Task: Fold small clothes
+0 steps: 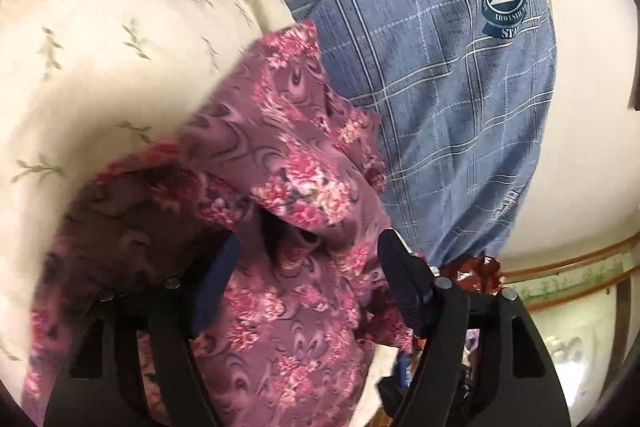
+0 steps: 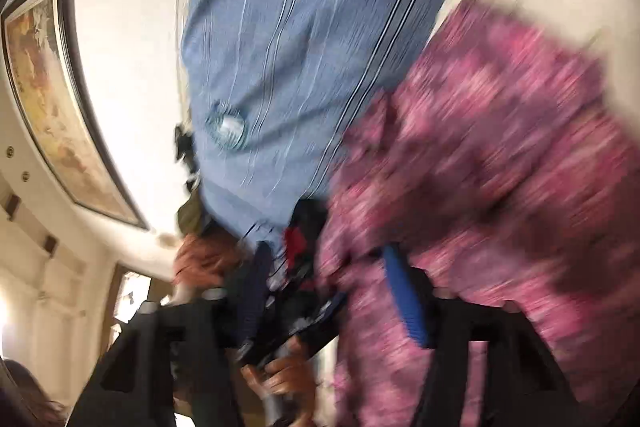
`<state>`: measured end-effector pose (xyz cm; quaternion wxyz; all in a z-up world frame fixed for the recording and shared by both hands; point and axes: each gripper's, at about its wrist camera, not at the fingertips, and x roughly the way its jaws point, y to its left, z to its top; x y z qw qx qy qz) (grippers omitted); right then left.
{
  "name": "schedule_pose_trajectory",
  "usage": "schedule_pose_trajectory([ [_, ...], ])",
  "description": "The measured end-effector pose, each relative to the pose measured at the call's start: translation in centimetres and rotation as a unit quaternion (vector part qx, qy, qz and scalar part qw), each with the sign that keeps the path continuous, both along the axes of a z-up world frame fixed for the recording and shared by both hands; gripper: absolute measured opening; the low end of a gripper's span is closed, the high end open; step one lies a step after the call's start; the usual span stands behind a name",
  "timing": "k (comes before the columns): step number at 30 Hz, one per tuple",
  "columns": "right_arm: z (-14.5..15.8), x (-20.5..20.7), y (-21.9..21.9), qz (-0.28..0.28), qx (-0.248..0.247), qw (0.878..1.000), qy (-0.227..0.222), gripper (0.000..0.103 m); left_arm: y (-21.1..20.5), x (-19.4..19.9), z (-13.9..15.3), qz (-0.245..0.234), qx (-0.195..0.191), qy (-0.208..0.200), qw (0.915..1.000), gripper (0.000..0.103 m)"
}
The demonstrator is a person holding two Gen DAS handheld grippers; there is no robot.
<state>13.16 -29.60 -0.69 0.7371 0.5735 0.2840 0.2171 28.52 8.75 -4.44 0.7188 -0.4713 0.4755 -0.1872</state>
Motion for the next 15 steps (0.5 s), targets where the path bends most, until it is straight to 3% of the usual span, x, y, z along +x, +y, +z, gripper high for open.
schedule_pose_trajectory([
  [3, -0.7, 2.8, 2.4, 0.021, 0.034, 0.999, 0.024, 0.072, -0.5, 0.9, -0.5, 0.004, 0.012, 0.009, 0.9999, 0.072],
  [7, -2.9, 5.8, 2.7, -0.046, 0.129, 0.988, 0.067, 0.072, -0.6, 2.1, -1.0, 0.007, 0.015, 0.014, 0.9998, 0.072],
  [10, -4.7, 6.5, 2.7, -0.1, 0.186, 0.971, 0.114, 0.072, -0.3, 2.4, -0.7, 0.016, 0.026, 0.0, 0.9995, 0.071],
  [12, -5.9, 6.0, 2.1, -0.148, 0.189, 0.961, 0.138, 0.072, -0.2, 2.6, -0.7, 0.019, 0.035, -0.008, 0.9992, 0.058],
  [14, -7.1, 5.6, 1.5, -0.176, 0.203, 0.951, 0.155, 0.068, -0.3, 2.8, -0.9, 0.013, 0.026, -0.019, 0.9994, 0.02],
  [15, -7.5, 5.5, 1.2, -0.185, 0.203, 0.948, 0.163, 0.058, -0.2, 2.9, -0.8, 0.012, 0.019, -0.026, 0.9994, 0.011],
])
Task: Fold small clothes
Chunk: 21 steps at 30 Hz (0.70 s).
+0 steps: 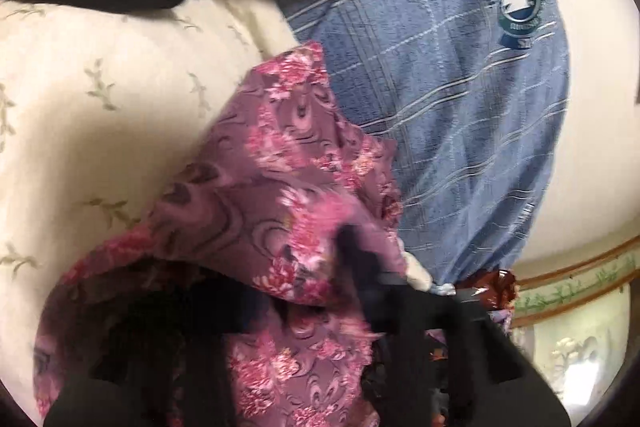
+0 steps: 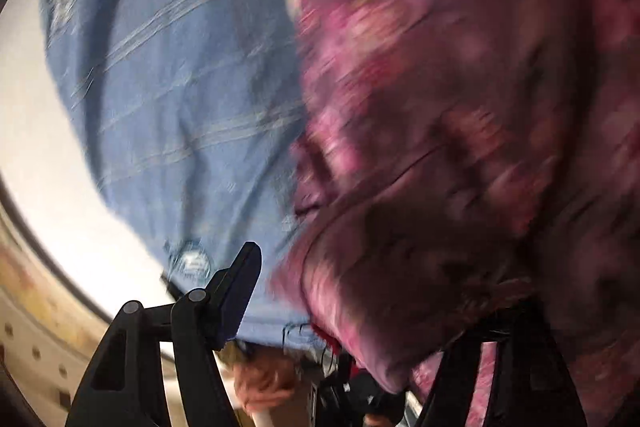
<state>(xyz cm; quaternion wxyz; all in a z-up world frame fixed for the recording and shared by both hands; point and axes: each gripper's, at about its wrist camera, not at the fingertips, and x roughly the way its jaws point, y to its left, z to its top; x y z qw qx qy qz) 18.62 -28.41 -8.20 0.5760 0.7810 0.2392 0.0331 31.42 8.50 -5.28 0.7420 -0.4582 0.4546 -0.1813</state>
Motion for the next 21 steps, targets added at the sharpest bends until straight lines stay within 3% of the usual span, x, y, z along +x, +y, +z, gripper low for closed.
schedule_pose_trajectory([
  [1, 0.1, 0.2, -0.1, 0.005, -0.013, 1.0, 0.005, 0.05, 0.1, 0.0, 0.2, 0.002, 0.001, -0.004, 1.0, 0.005],
  [2, 0.8, 0.7, -0.4, 0.019, -0.039, 0.999, 0.001, 0.026, 0.3, -0.2, 0.7, 0.009, 0.004, -0.012, 0.9999, 0.003],
  [3, 1.8, 1.0, -0.8, 0.033, -0.068, 0.997, -0.016, 0.015, 0.7, -0.5, 1.6, 0.021, 0.011, -0.025, 0.9994, 0.003],
  [4, 3.9, 1.3, -1.2, 0.043, -0.107, 0.992, -0.052, 0.013, 1.3, -0.8, 2.6, 0.03, 0.012, -0.041, 0.9986, 0.003],
  [5, 6.6, 1.3, -1.9, 0.048, -0.16, 0.981, -0.094, 0.012, 1.7, -1.1, 3.5, 0.037, 0.015, -0.056, 0.9977, 0.003],
  [6, 9.8, 1.2, -2.4, 0.058, -0.248, 0.959, -0.125, 0.011, 2.3, -1.5, 4.5, 0.046, 0.025, -0.073, 0.996, 0.003],
  [8, 12.6, 0.8, -2.9, 0.087, -0.344, 0.924, -0.143, 0.011, 2.5, -2.0, 5.0, 0.046, 0.029, -0.079, 0.9954, 0.003],
  [10, 11.7, 0.7, -3.0, 0.123, -0.372, 0.914, -0.107, 0.011, 1.9, -2.4, 4.2, 0.04, 0.056, -0.055, 0.9961, 0.003],
  [12, 8.8, 0.1, -3.3, 0.153, -0.389, 0.907, -0.051, 0.012, 1.1, -3.0, 2.5, 0.026, 0.081, -0.018, 0.9962, 0.003],
  [16, 4.4, -2.1, -4.2, 0.147, -0.34, 0.928, -0.026, 0.023, 2.0, -3.6, 1.0, 0.031, 0.05, 0.008, 0.9982, 0.006],
  [18, 3.8, -2.5, -4.6, 0.131, -0.315, 0.939, -0.038, 0.042, 2.2, -3.2, 1.2, 0.028, 0.03, -0.002, 0.9992, 0.034],
  [19, 3.6, -2.6, -4.7, 0.123, -0.308, 0.942, -0.042, 0.046, 1.9, -3.0, 1.2, 0.024, 0.026, -0.004, 0.9994, 0.069],
  [20, 3.6, -2.3, -4.9, 0.116, -0.298, 0.946, -0.051, 0.048, 1.5, -2.6, 1.0, 0.019, 0.022, -0.005, 0.9996, 0.084],
  [21, 3.6, -2.0, -4.9, 0.113, -0.297, 0.947, -0.051, 0.048, 1.3, -2.4, 0.9, 0.02, 0.023, -0.001, 0.9995, 0.084],
])
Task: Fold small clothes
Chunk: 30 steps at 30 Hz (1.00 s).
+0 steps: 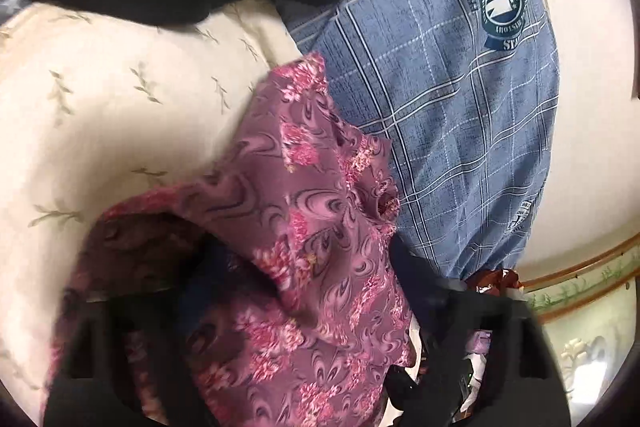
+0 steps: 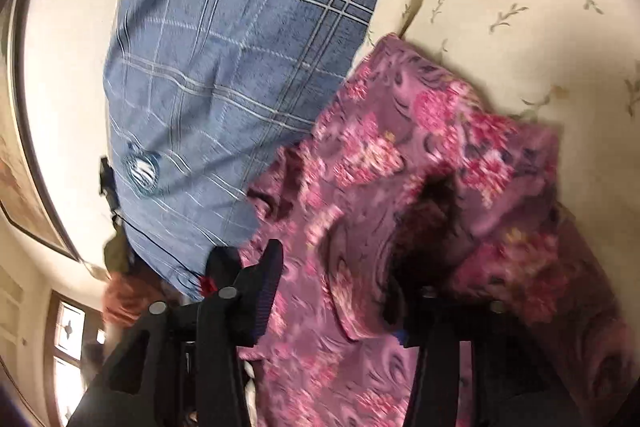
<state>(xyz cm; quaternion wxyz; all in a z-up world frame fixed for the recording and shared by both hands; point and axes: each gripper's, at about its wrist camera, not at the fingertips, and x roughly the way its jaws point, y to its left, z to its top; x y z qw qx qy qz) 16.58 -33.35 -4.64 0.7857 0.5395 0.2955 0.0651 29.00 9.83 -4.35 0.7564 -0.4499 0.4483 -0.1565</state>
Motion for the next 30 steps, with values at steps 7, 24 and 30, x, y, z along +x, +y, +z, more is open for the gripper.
schedule_pose_trajectory([
  [7, 9.1, 1.6, 0.3, 0.022, -0.163, 0.98, -0.116, 0.009, -0.4, 0.2, 1.8, -0.002, 0.056, -0.046, 0.9974, 0.004],
  [24, 10.5, 8.6, 8.9, 0.163, -0.241, 0.955, -0.049, 0.055, -0.4, -0.4, 0.1, -0.007, 0.111, 0.011, 0.9937, 0.013],
  [30, 6.2, 18.9, 18.7, 0.304, -0.256, 0.918, 0.003, 0.055, -0.3, 0.1, -0.4, -0.007, 0.105, 0.013, 0.9943, 0.013],
])
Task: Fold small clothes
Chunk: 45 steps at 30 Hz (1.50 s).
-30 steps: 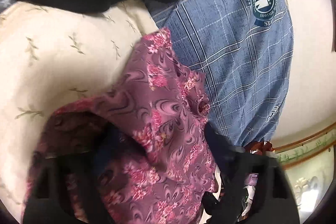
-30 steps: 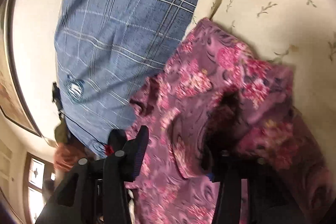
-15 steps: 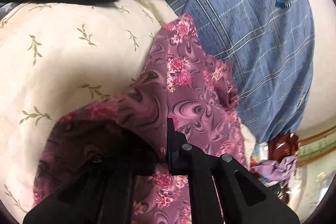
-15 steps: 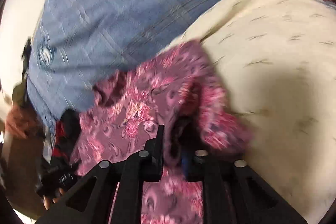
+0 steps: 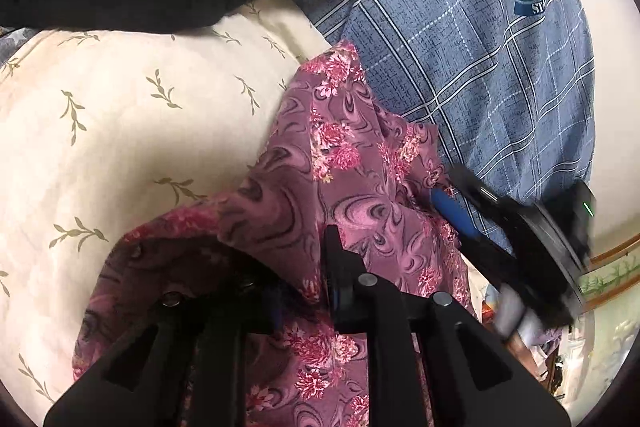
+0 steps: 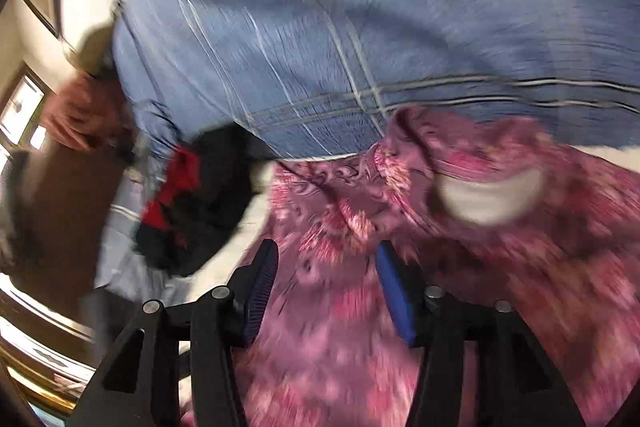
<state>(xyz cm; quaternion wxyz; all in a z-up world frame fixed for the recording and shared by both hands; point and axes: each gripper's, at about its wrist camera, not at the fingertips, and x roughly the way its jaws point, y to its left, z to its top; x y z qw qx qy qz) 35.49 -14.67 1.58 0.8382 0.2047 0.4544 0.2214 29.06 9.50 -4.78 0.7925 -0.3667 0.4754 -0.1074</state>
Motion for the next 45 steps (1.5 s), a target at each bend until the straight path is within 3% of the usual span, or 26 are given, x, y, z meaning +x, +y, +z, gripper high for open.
schedule_pose_trajectory([
  [4, -3.2, 3.4, 2.6, 0.027, -0.013, 0.999, 0.04, 0.055, -0.1, 0.1, -0.3, -0.005, -0.001, 0.001, 1.0, 0.013],
  [5, -3.6, 3.5, 2.9, 0.034, -0.015, 0.998, 0.045, 0.05, -0.1, 0.1, -0.3, -0.004, 0.0, 0.001, 1.0, 0.013],
  [6, -3.7, 3.5, 3.7, 0.052, -0.023, 0.997, 0.045, 0.014, -0.1, 0.0, -0.2, -0.003, 0.001, -0.001, 1.0, 0.013],
  [8, -2.1, 3.2, 6.2, 0.097, -0.07, 0.993, -0.002, 0.005, 0.1, -0.2, 0.2, 0.002, 0.006, -0.008, 0.9999, 0.013],
  [9, -0.9, 2.7, 6.9, 0.103, -0.081, 0.991, -0.038, 0.005, 0.0, -0.2, 0.3, 0.005, 0.017, -0.012, 0.9998, 0.013],
  [11, 0.1, 3.0, 7.2, 0.078, -0.089, 0.991, -0.063, 0.005, 0.0, -0.1, 0.2, 0.008, 0.04, -0.011, 0.9991, 0.013],
  [15, -3.3, 4.4, 7.7, 0.06, -0.166, 0.984, 0.003, 0.011, -0.2, 0.1, -0.5, 0.009, 0.045, -0.001, 0.999, 0.013],
  [16, -3.6, 3.9, 7.7, 0.052, -0.175, 0.983, 0.006, 0.012, -0.1, 0.0, -0.4, 0.008, 0.046, -0.002, 0.9989, 0.013],
  [17, -2.9, 2.7, 6.8, 0.041, -0.154, 0.987, -0.009, 0.012, -0.1, -0.1, -0.2, 0.008, 0.047, -0.005, 0.9989, 0.013],
  [19, -1.1, 0.1, 4.0, 0.01, -0.1, 0.994, -0.03, 0.017, -0.2, -0.4, 0.0, 0.005, 0.049, -0.01, 0.9987, 0.013],
  [20, -0.2, -1.8, 1.5, -0.02, -0.067, 0.997, -0.035, 0.029, -0.2, -0.5, 0.0, 0.004, 0.049, -0.012, 0.9987, 0.013],
  [21, 0.7, -3.9, -1.5, -0.055, -0.044, 0.997, -0.04, 0.034, -0.1, -0.5, 0.1, 0.002, 0.047, -0.013, 0.9988, 0.013],
  [23, 1.9, -8.1, -7.4, -0.124, -0.034, 0.99, -0.054, 0.044, -0.2, -0.7, 0.1, 0.002, 0.046, -0.016, 0.9988, 0.021],
  [26, 2.0, -14.1, -15.5, -0.241, -0.073, 0.966, -0.059, 0.054, 0.0, -0.7, 0.1, 0.005, 0.05, -0.022, 0.9985, 0.022],
  [29, 0.4, -17.6, -20.3, -0.303, -0.061, 0.951, -0.03, 0.054, -0.3, -0.8, 0.1, 0.004, 0.06, -0.027, 0.9978, 0.022],
  [31, -1.4, -17.9, -21.7, -0.293, -0.051, 0.955, -0.003, 0.05, -0.7, -0.6, 0.1, 0.001, 0.069, -0.031, 0.9971, 0.022],
  [33, -1.9, -17.2, -20.2, -0.248, -0.037, 0.968, 0.002, 0.008, -1.0, -0.7, 0.6, -0.005, 0.078, -0.047, 0.9958, 0.022],
  [35, 0.0, -17.6, -19.2, -0.23, -0.045, 0.971, -0.046, 0.007, -1.0, -0.9, 1.2, 0.0, 0.094, -0.062, 0.9936, 0.022],
  [37, 1.7, -18.6, -19.4, -0.244, -0.054, 0.964, -0.092, 0.007, -1.0, -0.5, 0.9, 0.004, 0.118, -0.053, 0.9917, 0.022],
  [39, 0.5, -17.9, -20.8, -0.258, -0.078, 0.961, -0.062, 0.007, -0.9, 0.4, -0.7, -0.004, 0.109, -0.02, 0.9938, 0.02],
  [41, -2.1, -16.8, -21.1, -0.25, -0.119, 0.961, -0.003, 0.01, -0.6, 0.3, -0.5, -0.003, 0.107, -0.023, 0.994, 0.019],
  [43, -1.9, -18.1, -21.7, -0.267, -0.106, 0.958, -0.013, 0.019, -0.5, -0.1, 0.1, -0.023, 0.107, -0.016, 0.9938, 0.019],
  [45, -0.8, -19.7, -22.4, -0.295, -0.088, 0.951, -0.023, 0.025, 0.1, -1.7, 1.3, -0.034, 0.082, -0.009, 0.996, 0.019],
])
